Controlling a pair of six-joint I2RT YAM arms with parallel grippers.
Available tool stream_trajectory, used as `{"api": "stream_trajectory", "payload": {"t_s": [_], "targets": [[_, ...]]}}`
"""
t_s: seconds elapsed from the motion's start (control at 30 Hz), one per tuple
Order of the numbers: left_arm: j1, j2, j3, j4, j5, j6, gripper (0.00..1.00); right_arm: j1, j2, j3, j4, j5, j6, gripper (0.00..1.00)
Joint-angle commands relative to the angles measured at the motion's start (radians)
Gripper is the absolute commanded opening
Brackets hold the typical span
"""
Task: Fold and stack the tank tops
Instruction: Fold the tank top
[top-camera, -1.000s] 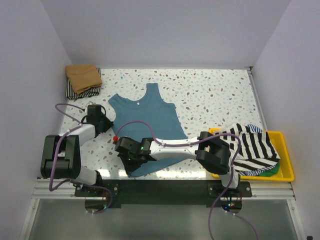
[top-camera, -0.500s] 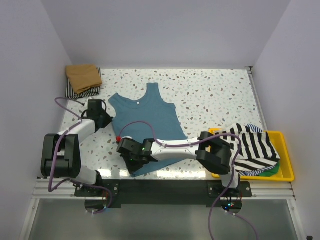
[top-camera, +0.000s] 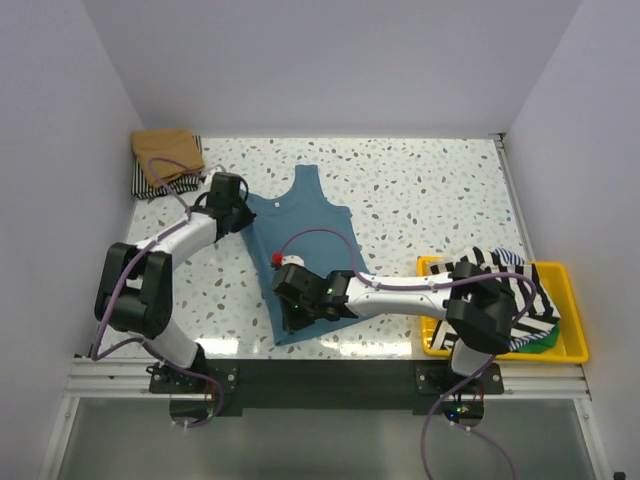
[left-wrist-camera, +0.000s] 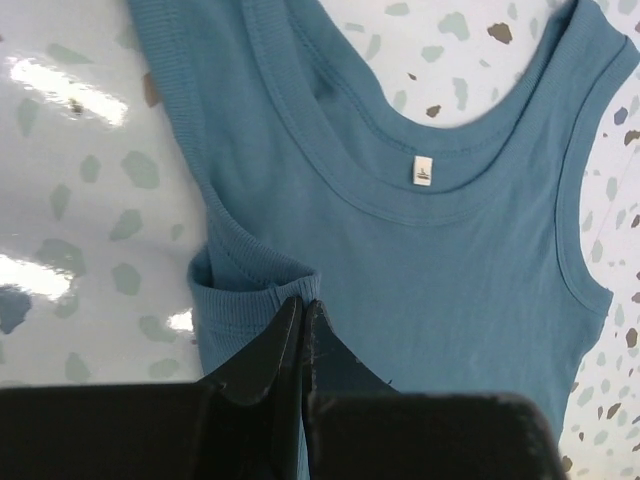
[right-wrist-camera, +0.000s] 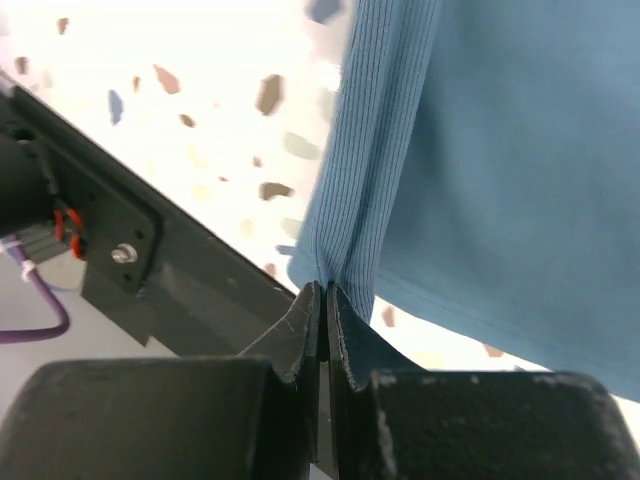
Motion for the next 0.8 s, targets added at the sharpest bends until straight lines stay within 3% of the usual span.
{"api": "stream_trajectory", "payload": {"t_s": [0.0, 0.37, 0.77], "targets": [[-0.055, 0.044, 0.095, -0.014, -0.061, -0.016, 0.0, -0.02, -0.077, -0.071, 0.041, 0.036, 0.04, 0.0], [-0.149, 0.17, 0.206, -0.037, -0.094, -0.019, 0.0, -0.037, -0.149, -0.229, 0.064, 0.11, 0.09, 0.0], [-0.183, 0.227, 0.232, -0.035, -0.096, -0.003, 0.0, -0.037, -0.155, -0.288, 0.07, 0.156, 0.121, 0.0]]}}
